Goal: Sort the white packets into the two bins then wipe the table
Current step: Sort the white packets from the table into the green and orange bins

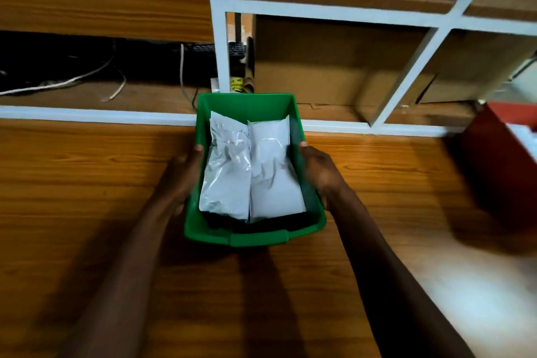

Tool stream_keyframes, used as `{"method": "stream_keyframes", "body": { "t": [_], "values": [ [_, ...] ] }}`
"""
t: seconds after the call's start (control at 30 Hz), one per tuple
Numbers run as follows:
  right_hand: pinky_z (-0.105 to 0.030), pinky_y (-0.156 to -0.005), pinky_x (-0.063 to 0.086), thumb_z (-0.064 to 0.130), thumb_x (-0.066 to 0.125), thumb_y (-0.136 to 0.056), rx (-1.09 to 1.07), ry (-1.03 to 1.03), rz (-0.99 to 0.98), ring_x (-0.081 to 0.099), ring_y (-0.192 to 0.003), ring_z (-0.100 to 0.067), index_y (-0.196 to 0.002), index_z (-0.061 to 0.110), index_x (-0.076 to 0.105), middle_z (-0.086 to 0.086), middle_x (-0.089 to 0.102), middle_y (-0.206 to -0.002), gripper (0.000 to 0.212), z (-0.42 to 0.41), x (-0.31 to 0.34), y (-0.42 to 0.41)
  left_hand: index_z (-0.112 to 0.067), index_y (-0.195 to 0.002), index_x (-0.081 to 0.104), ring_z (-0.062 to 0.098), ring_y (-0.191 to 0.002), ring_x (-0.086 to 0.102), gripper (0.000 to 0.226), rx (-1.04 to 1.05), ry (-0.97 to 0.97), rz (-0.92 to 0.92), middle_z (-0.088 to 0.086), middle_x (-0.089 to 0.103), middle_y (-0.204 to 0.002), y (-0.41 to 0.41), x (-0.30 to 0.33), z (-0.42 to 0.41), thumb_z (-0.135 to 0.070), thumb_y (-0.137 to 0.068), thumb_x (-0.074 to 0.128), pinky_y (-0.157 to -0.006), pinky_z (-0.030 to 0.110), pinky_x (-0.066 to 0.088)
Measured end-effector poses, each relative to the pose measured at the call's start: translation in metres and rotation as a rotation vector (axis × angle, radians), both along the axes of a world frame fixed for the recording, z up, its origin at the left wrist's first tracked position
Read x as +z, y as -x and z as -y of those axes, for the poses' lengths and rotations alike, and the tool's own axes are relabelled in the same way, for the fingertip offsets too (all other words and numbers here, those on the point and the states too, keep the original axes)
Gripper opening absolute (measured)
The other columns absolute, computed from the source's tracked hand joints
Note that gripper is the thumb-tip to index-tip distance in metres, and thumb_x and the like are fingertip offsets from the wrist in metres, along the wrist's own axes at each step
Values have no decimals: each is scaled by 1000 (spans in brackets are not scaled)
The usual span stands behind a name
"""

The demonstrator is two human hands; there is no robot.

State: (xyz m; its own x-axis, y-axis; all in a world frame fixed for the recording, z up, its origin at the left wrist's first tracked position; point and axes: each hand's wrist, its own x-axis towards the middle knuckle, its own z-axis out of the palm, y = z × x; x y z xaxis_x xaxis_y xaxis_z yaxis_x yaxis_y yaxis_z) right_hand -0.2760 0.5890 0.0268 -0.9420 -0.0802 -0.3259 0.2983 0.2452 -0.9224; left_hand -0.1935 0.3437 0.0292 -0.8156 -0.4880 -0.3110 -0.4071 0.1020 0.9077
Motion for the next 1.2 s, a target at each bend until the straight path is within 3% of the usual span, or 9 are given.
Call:
{"method": "stream_keyframes", "body": {
  "t": [0.13,0.23,0.37,0.47,0.57,0.73,0.83,1.07,1.2],
  "values": [
    [-58,-96,54,58,48,-92,-37,2,-8,70,-105,-35,-99,11,73,-10,77,-102,54,-36,12,-1,-17,-82,67,28,-78,66,41,-46,-71,-67,7,70,-83,13,0,-37,-43,-103,44,-72,37,51],
    [-49,-94,56,47,49,-101,-88,0,0,71,-102,-33,-96,12,75,-11,77,-103,44,-76,19,1,-13,-81,66,30,-82,63,40,-80,-75,-87,16,69,-89,25,0,-72,-40,-102,46,-76,41,50],
    [-31,-74,53,38,46,-106,-130,-18,-27,66,-80,-22,-94,16,72,-13,74,-99,36,-144,24,6,-17,-91,62,16,-69,59,32,-168,-21,-141,5,64,-81,44,6,-138,-36,-105,40,-55,14,45],
    [-10,-45,39,37,42,-108,-145,-169,-75,51,-63,-10,-83,20,62,0,60,-73,35,-205,28,14,-15,-88,63,19,-67,60,38,-213,-54,-120,0,62,-73,57,9,-197,-40,-104,40,-57,22,49],
    [-22,-51,35,40,44,-106,-161,-263,-104,43,-59,-8,-64,19,50,7,47,-63,48,-269,25,25,-18,-80,67,32,-82,68,49,-214,-62,-95,7,71,-83,73,2,-253,-56,-98,43,-81,48,54],
    [-39,-68,45,66,53,-84,-170,-204,-146,55,-71,-19,-82,4,65,-4,62,-75,63,-361,19,53,-16,-89,63,21,-71,58,37,-178,-23,-89,1,61,-75,101,6,-350,-40,-104,40,-66,29,42],
    [-40,-76,52,47,51,-100,-152,-297,-176,62,-82,-21,-98,1,70,-13,73,-93,50,-390,33,64,-13,-87,60,15,-60,49,37,-164,30,-109,0,55,-67,113,10,-387,-36,-105,38,-53,25,32],
    [-34,-74,39,32,44,-106,-69,-501,-230,61,-95,-35,-93,3,66,-21,65,-99,39,-416,44,88,-8,-84,63,24,-69,57,45,-116,9,-34,12,62,-75,140,12,-413,-42,-103,41,-69,34,40],
    [-34,-69,37,34,44,-106,-60,-538,-242,60,-86,-34,-66,13,49,-12,59,-82,45,-419,36,93,-4,-87,66,29,-75,62,50,-95,-24,-32,27,68,-90,145,1,-411,-47,-99,45,-69,39,44]
  ]
}}
